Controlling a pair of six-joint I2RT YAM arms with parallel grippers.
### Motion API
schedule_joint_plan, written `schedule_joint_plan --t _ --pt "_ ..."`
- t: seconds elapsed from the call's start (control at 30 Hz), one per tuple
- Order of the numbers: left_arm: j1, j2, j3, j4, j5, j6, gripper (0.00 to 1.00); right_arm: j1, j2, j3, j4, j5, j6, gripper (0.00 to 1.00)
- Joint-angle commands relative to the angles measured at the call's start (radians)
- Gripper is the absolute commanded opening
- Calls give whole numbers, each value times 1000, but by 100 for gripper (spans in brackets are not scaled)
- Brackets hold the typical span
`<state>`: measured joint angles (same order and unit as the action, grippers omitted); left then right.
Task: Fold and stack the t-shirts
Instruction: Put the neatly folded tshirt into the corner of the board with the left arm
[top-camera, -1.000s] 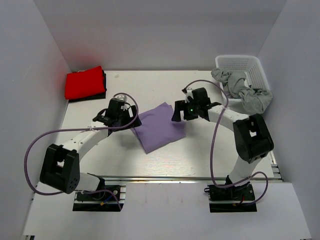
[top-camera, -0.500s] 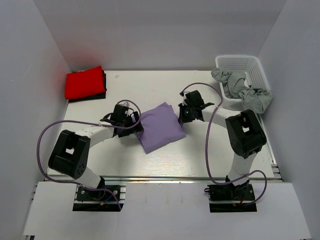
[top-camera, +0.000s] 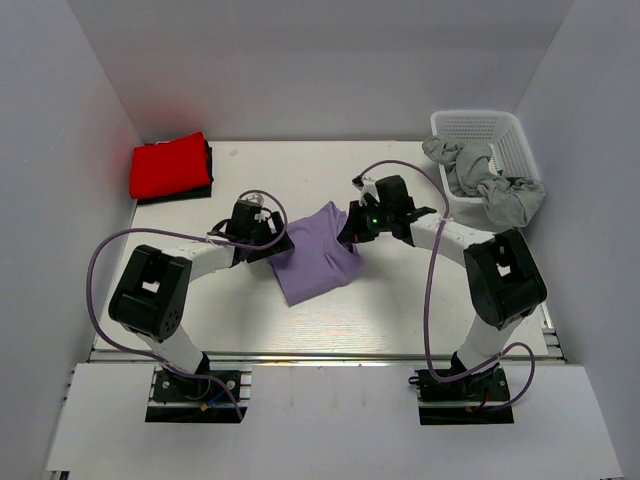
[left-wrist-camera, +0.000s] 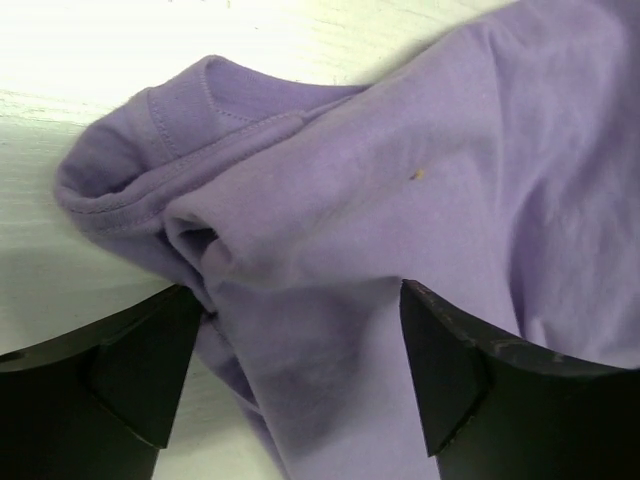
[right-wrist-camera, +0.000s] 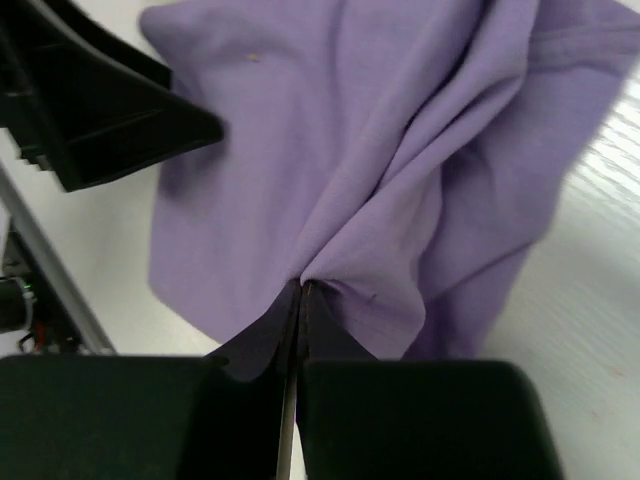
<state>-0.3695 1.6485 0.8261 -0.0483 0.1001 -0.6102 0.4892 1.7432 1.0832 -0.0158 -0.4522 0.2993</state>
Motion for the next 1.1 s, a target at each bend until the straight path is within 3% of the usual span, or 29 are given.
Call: schedule_joint_plan --t 0.0,0.2,0.37,0.57,0.63,0.73,0.77,0.8,0.83,0.87,0.93,0.97,1.0,1.07 --pt "7 43 -16 -61 -5 -17 88 -18 -14 -28 86 -140 63 0" --pt "17 43 -25 -93 -48 -28 74 -84 39 -132 211 -209 193 0" --pt "17 85 -7 -105 -60 -28 70 -130 50 -175 207 -149 196 0" --pt "6 129 24 -105 -69 -28 64 -153 122 -197 298 -262 257 2" --pt "-5 139 24 -105 -97 -16 64 -162 107 -204 326 -278 261 9" --pt "-5 169 33 -96 -82 23 54 -170 84 -200 315 -275 238 24" --pt "-5 189 47 -105 -91 32 46 -170 70 -197 304 -273 233 30" --pt "-5 198 62 -117 -91 32 42 -172 56 -195 295 -275 230 43" --pt "-5 207 62 -117 -91 42 38 -170 52 -197 280 -275 225 48" --pt "-5 217 77 -117 -91 43 27 -172 33 -195 271 -275 219 53" --pt "-5 227 90 -117 -79 65 20 -178 13 -195 251 -290 218 62" --pt "-5 237 100 -117 -79 66 7 -178 -22 -194 243 -286 215 66" --pt "-5 237 113 -117 -79 76 0 -181 -33 -197 235 -272 204 68" --pt "-5 246 136 -136 -97 85 0 -185 -83 -193 183 -235 180 71"
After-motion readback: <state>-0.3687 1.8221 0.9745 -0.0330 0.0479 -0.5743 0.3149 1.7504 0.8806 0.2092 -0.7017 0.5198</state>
